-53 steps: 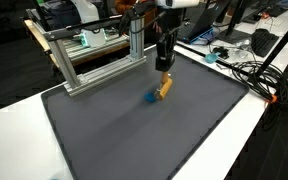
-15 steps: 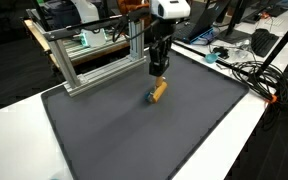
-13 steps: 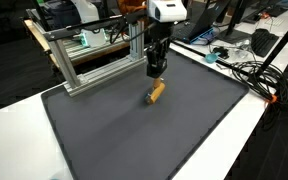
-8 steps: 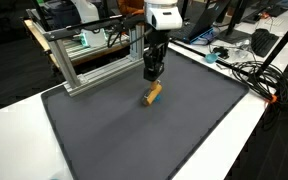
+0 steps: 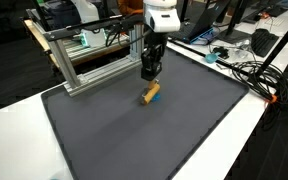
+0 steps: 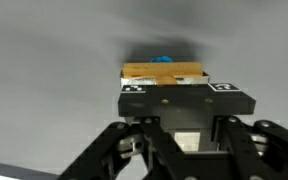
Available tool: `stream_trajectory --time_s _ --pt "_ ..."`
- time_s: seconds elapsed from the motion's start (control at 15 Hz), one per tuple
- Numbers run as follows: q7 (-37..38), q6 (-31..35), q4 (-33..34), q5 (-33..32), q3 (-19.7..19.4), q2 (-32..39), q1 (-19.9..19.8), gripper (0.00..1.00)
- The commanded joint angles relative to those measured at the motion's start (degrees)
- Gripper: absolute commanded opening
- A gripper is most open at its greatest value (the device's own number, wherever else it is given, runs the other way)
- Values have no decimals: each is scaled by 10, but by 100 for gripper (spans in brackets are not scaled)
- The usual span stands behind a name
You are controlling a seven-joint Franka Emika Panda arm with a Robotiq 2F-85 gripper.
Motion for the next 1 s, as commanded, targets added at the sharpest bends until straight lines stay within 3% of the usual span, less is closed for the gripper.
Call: stream_trajectory --time_s 0.0,0.93 --pt "8 -21 13 0 2 27 -3 23" --pt "22 -81 41 -7 -3 46 -1 23"
